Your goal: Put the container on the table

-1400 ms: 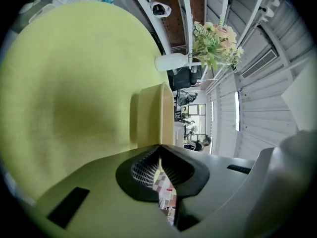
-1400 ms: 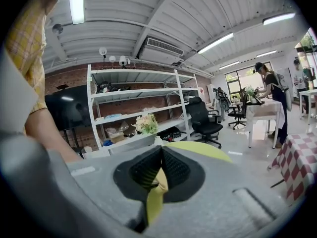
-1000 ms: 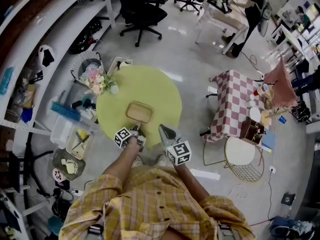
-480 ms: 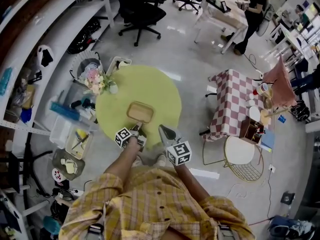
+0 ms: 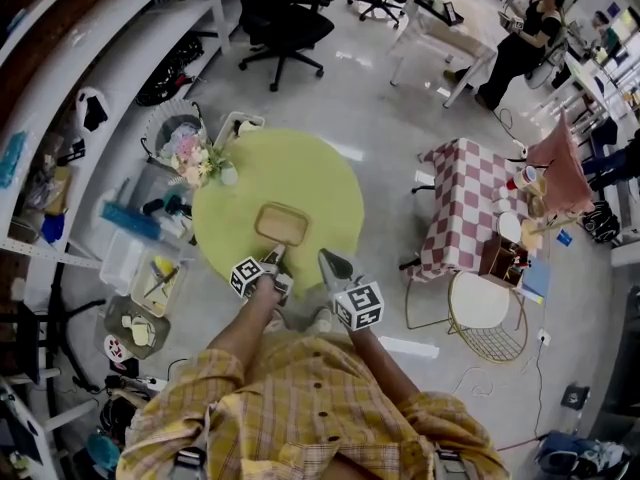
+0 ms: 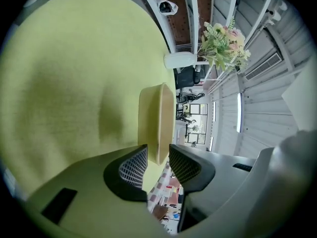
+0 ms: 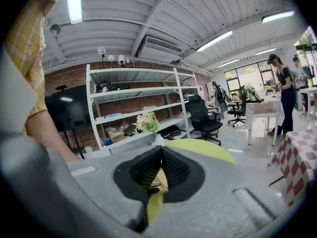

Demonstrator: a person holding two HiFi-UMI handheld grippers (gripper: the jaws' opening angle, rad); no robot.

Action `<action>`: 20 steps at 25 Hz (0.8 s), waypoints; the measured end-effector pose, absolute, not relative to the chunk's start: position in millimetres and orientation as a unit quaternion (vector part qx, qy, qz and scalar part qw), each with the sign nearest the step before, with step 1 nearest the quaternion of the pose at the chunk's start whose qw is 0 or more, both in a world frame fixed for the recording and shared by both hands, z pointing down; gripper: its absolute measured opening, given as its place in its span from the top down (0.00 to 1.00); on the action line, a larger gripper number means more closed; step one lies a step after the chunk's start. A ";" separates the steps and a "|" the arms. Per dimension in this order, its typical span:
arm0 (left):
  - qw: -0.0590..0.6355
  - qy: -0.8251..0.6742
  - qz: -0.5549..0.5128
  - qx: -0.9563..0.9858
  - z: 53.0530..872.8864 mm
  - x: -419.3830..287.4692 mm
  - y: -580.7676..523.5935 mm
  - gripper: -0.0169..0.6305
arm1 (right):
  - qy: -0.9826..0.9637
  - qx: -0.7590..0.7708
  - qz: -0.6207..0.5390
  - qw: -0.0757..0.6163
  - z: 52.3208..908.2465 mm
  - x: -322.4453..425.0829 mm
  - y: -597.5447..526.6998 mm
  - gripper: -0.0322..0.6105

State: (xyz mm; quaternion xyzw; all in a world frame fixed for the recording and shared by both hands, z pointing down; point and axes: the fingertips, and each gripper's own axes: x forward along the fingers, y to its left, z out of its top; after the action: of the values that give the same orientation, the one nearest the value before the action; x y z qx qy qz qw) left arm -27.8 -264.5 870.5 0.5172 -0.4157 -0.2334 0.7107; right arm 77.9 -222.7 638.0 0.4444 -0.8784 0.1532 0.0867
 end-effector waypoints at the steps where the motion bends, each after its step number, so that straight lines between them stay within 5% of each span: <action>1: 0.710 -0.416 -0.237 0.517 869.4 -29.4 -262.5 0.79 | -0.878 0.445 0.153 0.086 637.7 78.1 -222.4 0.95; 20: 0.685 -0.343 -0.313 0.562 778.6 -26.7 -248.2 0.89 | -0.883 0.439 0.150 0.076 628.7 71.1 -211.9 0.95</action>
State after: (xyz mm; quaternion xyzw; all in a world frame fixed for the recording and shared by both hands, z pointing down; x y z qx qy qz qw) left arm -26.7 -248.2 778.6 0.5622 -0.3428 -0.3126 0.6846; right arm 71.1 -211.9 628.7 0.4389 -0.8827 0.1496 0.0757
